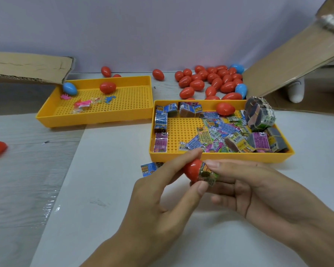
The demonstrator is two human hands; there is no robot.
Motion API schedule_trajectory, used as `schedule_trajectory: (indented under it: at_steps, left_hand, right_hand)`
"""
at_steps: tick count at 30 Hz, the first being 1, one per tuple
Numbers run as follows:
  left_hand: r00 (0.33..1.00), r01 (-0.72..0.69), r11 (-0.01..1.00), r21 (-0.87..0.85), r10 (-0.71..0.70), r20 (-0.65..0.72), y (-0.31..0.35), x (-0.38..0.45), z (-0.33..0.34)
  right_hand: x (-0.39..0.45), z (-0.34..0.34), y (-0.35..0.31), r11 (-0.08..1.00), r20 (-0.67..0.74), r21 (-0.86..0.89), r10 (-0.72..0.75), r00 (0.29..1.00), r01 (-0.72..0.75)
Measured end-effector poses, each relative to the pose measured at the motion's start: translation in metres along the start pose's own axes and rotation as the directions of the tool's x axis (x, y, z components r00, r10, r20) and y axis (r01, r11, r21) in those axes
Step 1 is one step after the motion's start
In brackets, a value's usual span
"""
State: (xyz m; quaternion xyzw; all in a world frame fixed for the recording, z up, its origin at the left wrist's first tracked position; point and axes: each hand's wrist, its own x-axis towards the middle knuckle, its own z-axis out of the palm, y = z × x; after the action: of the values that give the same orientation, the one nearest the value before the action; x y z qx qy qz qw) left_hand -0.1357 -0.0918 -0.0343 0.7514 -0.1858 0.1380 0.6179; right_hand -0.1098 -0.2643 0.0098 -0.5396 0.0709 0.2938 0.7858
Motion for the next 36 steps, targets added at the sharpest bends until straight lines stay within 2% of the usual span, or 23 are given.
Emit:
schedule_trajectory:
  at_steps: [9,18,21,25,29,32,34,36]
  left_hand:
    - [0.997,0.058,0.996,-0.070,-0.055,0.044,-0.004,0.002,-0.004]
    - [0.996,0.059,0.992,-0.109,-0.051,0.071,-0.006,0.004,-0.004]
    - [0.999,0.042,0.991,-0.124,-0.042,0.003,-0.007,0.003,-0.003]
    - [0.993,0.053,0.991,-0.125,-0.065,-0.097,-0.007,0.003,-0.004]
    - [0.988,0.094,0.977,-0.192,-0.115,-0.105,-0.002,0.003,-0.004]
    - [0.983,0.125,0.962,-0.241,-0.153,-0.102,-0.002,0.003,-0.004]
    - [0.979,0.138,0.957,-0.256,-0.171,-0.110,0.000,0.004,-0.005]
    - [0.977,0.142,0.955,-0.262,-0.178,-0.117,0.001,0.004,-0.006]
  right_hand:
    - [0.002,-0.001,-0.002,0.998,0.022,0.032,0.060,0.998,-0.060]
    - [0.003,-0.005,-0.004,0.996,0.055,0.023,0.087,0.995,-0.089]
    - [0.002,-0.003,-0.004,0.997,0.068,-0.078,0.010,0.998,-0.004]
    - [-0.001,-0.003,-0.005,0.922,0.000,-0.294,-0.265,0.964,0.253]
    - [-0.002,-0.003,-0.005,0.885,0.098,-0.305,-0.339,0.936,0.352]
    - [-0.002,-0.002,-0.001,0.773,0.075,-0.386,-0.518,0.852,0.504]
    - [-0.002,-0.002,0.002,0.570,0.128,-0.558,-0.659,0.741,0.603]
    - [-0.002,-0.003,0.005,0.378,0.219,-0.660,-0.730,0.647,0.649]
